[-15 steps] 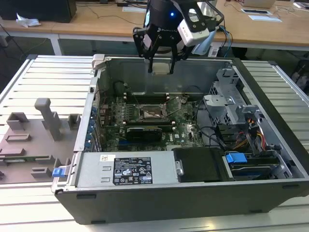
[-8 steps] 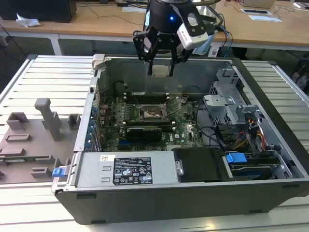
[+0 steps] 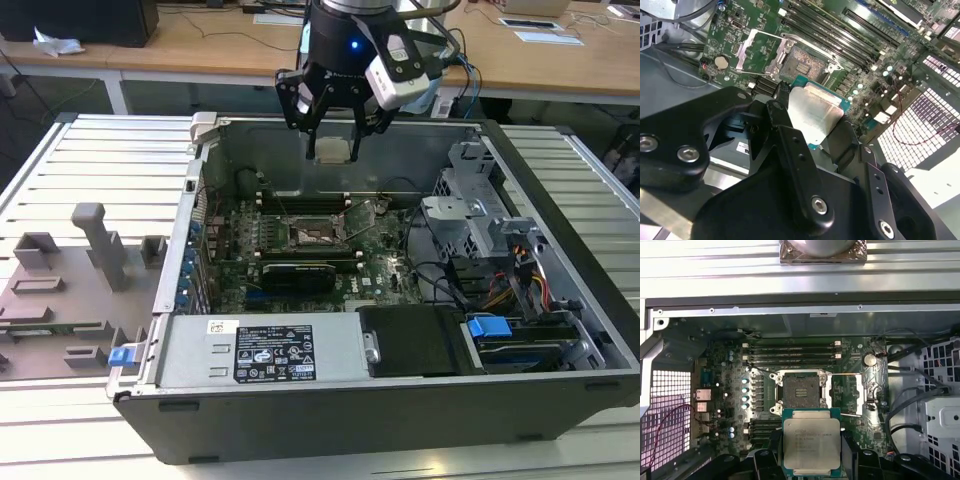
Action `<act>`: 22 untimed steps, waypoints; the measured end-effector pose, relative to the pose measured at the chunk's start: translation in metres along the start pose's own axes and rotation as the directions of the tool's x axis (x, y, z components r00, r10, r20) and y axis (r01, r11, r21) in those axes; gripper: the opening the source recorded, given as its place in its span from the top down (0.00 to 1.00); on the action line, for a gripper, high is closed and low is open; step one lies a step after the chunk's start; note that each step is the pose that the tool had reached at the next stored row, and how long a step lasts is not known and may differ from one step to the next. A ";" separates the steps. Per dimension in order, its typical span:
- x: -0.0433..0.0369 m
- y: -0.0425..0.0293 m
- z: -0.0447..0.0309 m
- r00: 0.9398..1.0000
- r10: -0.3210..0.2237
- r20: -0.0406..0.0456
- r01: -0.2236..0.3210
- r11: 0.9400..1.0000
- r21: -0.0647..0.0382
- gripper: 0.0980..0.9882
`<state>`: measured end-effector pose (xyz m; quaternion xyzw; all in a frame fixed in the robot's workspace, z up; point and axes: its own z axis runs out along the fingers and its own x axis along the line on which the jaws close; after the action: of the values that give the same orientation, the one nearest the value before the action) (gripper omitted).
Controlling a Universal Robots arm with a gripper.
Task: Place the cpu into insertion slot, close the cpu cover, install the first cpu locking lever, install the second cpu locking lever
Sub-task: 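Place the cpu into insertion slot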
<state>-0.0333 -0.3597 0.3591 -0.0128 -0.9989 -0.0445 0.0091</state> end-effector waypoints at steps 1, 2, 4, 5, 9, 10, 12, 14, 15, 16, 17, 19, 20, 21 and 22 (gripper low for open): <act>0.0000 -0.0001 0.0014 1.000 0.000 0.000 0.000 1.000 0.000 0.50; -0.0001 -0.0003 0.0034 1.000 0.000 0.000 0.000 1.000 0.000 0.50; -0.0001 -0.0005 0.0056 1.000 0.000 0.000 0.000 1.000 0.000 0.50; -0.0001 -0.0006 0.0064 1.000 0.000 0.000 0.000 1.000 0.000 0.50; -0.0002 -0.0009 0.0098 1.000 0.000 0.000 0.000 1.000 0.000 0.50; -0.0002 -0.0009 0.0104 1.000 0.000 0.000 0.000 1.000 0.000 0.50; -0.0002 -0.0010 0.0115 1.000 0.000 0.000 0.000 1.000 0.000 0.50; -0.0003 -0.0012 0.0139 1.000 0.000 0.000 0.000 1.000 0.000 0.50; -0.0003 -0.0013 0.0146 1.000 0.000 0.000 0.000 1.000 0.000 0.50; -0.0003 -0.0014 0.0152 1.000 0.000 0.000 0.000 1.000 0.000 0.50; -0.0003 -0.0014 0.0157 1.000 0.000 0.000 0.000 1.000 0.000 0.50; -0.0003 -0.0015 0.0169 1.000 0.000 0.000 0.000 1.000 0.000 0.50; -0.0003 -0.0015 0.0174 1.000 0.000 0.000 0.000 1.000 0.000 0.50; -0.0004 -0.0016 0.0178 1.000 0.000 0.000 0.000 1.000 0.000 0.50; -0.0004 -0.0016 0.0184 1.000 0.000 0.000 0.000 1.000 0.000 0.50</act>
<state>-0.0333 -0.3597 0.3407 -0.0128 -0.9989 -0.0445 0.0091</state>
